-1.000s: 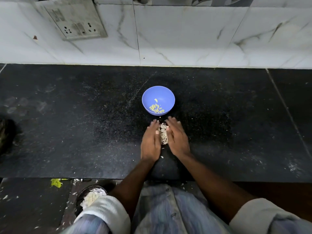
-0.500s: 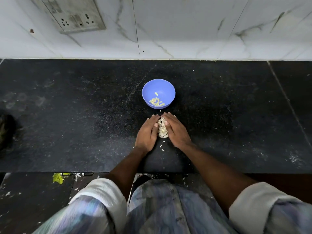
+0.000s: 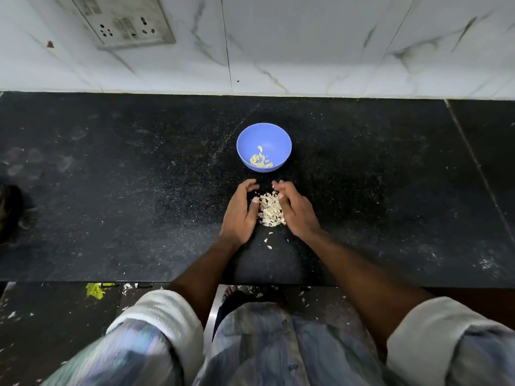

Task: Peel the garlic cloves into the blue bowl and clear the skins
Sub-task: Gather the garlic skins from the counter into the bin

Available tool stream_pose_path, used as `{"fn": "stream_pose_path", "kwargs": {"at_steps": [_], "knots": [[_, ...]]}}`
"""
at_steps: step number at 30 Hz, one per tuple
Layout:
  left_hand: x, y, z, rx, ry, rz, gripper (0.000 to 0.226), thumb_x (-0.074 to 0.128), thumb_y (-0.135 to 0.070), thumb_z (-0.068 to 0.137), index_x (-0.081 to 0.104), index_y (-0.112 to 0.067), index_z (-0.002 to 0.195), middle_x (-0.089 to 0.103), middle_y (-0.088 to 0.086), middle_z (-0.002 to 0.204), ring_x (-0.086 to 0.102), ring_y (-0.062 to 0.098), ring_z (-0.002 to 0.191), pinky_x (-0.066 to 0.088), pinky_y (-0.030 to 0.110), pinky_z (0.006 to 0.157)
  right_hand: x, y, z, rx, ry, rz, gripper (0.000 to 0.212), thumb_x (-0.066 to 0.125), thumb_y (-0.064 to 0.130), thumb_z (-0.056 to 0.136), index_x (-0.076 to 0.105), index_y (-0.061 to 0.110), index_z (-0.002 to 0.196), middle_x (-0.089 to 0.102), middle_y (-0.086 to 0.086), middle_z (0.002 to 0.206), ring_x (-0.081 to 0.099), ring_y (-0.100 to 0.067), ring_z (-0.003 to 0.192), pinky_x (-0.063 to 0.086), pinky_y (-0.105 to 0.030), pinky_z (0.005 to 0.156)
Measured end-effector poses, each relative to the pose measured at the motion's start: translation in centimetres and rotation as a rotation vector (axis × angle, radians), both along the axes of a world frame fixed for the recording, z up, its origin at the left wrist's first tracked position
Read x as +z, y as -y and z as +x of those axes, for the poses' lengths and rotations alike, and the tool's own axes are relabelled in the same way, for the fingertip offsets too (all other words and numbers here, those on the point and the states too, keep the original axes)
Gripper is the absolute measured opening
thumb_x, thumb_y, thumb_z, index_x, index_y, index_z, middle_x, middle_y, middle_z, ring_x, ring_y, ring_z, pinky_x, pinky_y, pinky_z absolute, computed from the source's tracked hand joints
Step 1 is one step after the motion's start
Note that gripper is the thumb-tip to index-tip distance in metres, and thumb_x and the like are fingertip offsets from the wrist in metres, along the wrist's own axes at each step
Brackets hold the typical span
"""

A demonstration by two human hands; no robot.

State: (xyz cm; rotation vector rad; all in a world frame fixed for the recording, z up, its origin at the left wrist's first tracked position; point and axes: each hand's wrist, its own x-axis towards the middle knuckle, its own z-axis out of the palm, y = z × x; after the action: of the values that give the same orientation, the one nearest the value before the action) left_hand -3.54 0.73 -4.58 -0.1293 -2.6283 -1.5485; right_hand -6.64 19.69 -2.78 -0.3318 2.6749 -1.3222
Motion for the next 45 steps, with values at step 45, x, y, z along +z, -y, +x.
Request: {"fn": "stream_pose_path", "kwargs": {"at_steps": [45], "knots": [[1.0, -0.2, 4.1, 0.253, 0.097, 0.131, 0.055, 0.037, -0.036, 0.111, 0.041, -0.010, 0.159, 0.044, 0.004, 0.164, 0.038, 0.015, 0.153, 0.027, 0.045, 0.128, -1.6, 6.4, -0.3, 0.221, -0.164, 0.438, 0.082, 0.047, 0.042, 0.095, 0.018, 0.005, 0.163, 0.014, -0.018, 0.170, 0.008, -0.031, 0.159, 0.011, -0.048, 0.128]]}}
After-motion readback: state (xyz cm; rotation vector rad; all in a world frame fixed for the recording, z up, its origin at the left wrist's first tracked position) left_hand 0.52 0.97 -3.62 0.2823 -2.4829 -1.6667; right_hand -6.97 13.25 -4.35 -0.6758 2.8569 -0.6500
